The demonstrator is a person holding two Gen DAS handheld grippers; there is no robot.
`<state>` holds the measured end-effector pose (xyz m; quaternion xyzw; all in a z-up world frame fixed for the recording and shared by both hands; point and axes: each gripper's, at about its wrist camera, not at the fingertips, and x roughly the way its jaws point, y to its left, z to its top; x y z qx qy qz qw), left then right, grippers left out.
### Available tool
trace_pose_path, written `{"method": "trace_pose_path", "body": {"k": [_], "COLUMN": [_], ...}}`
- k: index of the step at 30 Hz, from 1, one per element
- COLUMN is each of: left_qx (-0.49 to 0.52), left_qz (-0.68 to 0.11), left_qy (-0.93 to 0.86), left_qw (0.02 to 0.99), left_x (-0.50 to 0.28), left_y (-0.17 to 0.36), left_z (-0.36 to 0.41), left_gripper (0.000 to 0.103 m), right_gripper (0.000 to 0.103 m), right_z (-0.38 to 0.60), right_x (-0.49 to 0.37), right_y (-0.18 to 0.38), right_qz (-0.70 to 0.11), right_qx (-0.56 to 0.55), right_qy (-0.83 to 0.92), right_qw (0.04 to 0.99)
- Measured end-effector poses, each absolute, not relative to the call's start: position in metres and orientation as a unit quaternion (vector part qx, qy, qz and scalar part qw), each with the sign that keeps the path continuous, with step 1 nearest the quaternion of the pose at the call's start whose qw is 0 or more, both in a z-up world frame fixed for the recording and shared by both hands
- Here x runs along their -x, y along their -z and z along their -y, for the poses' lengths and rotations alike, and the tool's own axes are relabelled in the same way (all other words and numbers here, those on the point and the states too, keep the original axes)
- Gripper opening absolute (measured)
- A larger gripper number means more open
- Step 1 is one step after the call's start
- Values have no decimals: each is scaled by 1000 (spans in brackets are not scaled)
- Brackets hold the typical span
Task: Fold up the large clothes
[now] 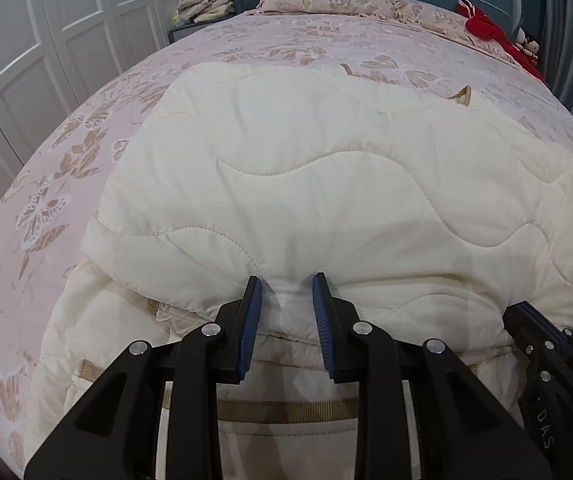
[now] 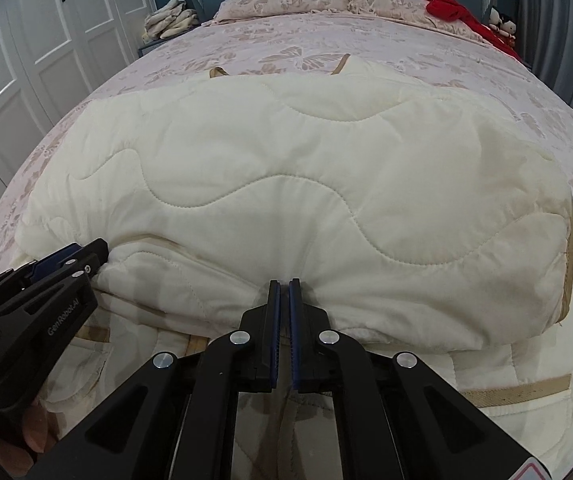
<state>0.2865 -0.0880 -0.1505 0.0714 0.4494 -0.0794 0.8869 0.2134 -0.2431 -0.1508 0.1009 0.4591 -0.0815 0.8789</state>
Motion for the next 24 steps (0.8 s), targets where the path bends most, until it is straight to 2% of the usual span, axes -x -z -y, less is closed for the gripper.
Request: {"method": "trace_pose_path", "body": {"k": [12, 21, 23, 24], "left_qx": [-77, -7, -19, -18], "left_qz": [-432, -445, -438, -433], "left_qy": [77, 134, 123, 119], "left_qw": [895, 885, 890, 893], "left_x": [-282, -283, -278, -277], "left_y": [155, 133, 113, 106], "left_z": [89, 56, 41, 34], "left_gripper": [25, 27, 35, 42], "right_gripper": [1, 1, 8, 17], "right_z": [245, 260, 259, 260], "right_x": [-213, -204, -192, -187], "right_y": [157, 140, 122, 115], "right_qz": [-452, -466, -470, -469], "right_qx": [-105, -141, -122, -117], "right_qy": [79, 50, 67, 73], "right_qw": [883, 872, 872, 873]}}
